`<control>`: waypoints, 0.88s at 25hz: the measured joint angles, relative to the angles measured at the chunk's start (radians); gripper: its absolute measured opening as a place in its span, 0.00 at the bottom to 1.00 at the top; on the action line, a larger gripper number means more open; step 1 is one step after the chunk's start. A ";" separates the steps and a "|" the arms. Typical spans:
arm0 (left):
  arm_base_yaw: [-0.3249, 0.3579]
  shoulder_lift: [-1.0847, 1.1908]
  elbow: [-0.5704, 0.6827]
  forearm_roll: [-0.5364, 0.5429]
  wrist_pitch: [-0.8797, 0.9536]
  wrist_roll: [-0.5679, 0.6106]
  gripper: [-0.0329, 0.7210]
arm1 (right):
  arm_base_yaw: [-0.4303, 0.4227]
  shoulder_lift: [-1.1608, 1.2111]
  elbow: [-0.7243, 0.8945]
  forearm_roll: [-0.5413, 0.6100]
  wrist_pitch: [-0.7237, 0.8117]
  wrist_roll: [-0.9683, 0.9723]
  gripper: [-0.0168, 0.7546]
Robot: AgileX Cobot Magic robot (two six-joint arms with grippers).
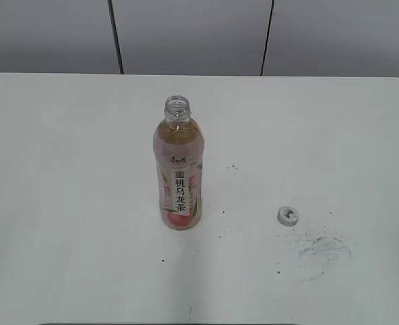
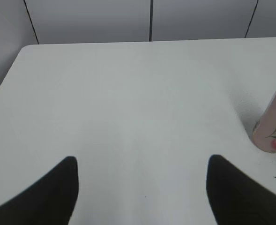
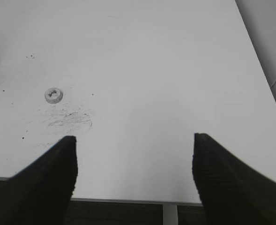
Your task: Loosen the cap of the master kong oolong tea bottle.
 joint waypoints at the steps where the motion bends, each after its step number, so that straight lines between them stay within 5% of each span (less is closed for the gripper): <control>1: 0.000 0.000 0.000 0.000 0.000 0.000 0.71 | 0.000 0.000 0.000 0.000 0.000 0.000 0.77; 22: 0.000 0.000 0.000 -0.014 0.000 0.000 0.71 | 0.000 0.000 0.000 0.025 0.003 0.004 0.77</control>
